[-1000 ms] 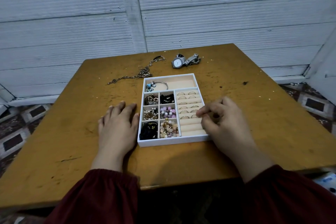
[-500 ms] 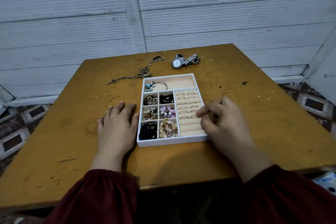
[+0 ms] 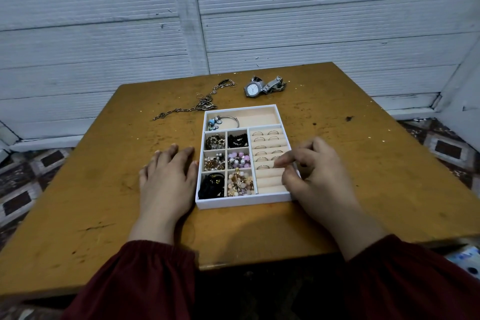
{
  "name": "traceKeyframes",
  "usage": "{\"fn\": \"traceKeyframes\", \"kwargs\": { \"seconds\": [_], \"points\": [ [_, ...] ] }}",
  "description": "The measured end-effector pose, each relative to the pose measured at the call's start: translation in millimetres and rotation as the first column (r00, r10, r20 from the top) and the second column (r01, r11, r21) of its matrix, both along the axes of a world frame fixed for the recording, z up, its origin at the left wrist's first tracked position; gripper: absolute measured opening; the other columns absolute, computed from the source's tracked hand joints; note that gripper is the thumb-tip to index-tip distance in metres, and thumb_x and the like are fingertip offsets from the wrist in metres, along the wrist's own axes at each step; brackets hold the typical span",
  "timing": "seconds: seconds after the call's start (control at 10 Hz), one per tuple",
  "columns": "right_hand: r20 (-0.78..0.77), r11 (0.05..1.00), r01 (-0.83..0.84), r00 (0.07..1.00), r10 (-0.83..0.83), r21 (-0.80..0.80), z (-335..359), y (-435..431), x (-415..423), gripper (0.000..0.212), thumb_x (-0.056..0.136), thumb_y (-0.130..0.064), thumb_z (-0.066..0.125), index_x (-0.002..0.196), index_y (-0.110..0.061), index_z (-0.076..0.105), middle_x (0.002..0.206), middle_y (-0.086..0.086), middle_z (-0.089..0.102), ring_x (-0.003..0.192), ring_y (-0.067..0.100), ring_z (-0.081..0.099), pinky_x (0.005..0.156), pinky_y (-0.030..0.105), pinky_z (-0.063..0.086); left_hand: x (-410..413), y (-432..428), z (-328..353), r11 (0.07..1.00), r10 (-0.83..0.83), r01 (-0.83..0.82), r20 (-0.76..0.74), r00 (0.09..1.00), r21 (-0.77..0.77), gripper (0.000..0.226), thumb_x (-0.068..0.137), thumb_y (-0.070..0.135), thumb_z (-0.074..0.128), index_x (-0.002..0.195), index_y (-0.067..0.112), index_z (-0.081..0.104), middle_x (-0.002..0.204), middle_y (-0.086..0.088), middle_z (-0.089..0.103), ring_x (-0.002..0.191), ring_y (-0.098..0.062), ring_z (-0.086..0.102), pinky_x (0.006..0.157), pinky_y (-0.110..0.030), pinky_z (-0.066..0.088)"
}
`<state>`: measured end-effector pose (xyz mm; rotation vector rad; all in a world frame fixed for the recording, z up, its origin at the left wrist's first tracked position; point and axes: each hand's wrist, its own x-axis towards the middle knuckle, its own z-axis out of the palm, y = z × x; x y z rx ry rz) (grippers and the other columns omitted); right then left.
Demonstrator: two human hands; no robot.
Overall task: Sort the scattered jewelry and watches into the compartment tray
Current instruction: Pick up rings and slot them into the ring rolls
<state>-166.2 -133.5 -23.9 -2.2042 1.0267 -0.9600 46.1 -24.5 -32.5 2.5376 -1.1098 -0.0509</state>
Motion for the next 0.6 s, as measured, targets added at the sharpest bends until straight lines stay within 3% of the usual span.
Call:
{"fn": "traceKeyframes", "kwargs": {
  "seconds": [0.2, 0.6],
  "points": [
    [-0.018, 1.0, 0.005, 1.0, -0.005, 0.023, 0.5, -0.2, -0.6, 0.02, 0.08, -0.015, 0.063, 0.082, -0.033, 0.07, 0.085, -0.017, 0.046, 0.084, 0.01, 0.048, 0.07, 0.027, 0.042, -0.3, -0.3, 0.5, 1.0, -0.003, 0.003, -0.002, 1.0, 0.003, 0.044, 0.099, 0.043, 0.035, 0.142, 0.035, 0.038, 0.155, 0.003, 0.028, 0.144, -0.022, 0.017, 0.115, -0.048, 0.011],
    [0.006, 1.0, 0.004, 1.0, -0.004, 0.006, 2.8, 0.2, 1.3, 0.02, 0.082, -0.014, 0.059, 0.095, -0.03, 0.062, 0.093, -0.018, 0.049, 0.089, 0.011, 0.05, 0.081, 0.04, 0.049, 1.4, -0.3, 5.4, 0.995, 0.012, -0.022, -0.113, 0.994, -0.095, 0.038, 0.097, 0.039, 0.043, 0.135, 0.034, 0.049, 0.15, 0.004, 0.036, 0.142, -0.021, 0.024, 0.113, -0.049, 0.013]
  ]
}}
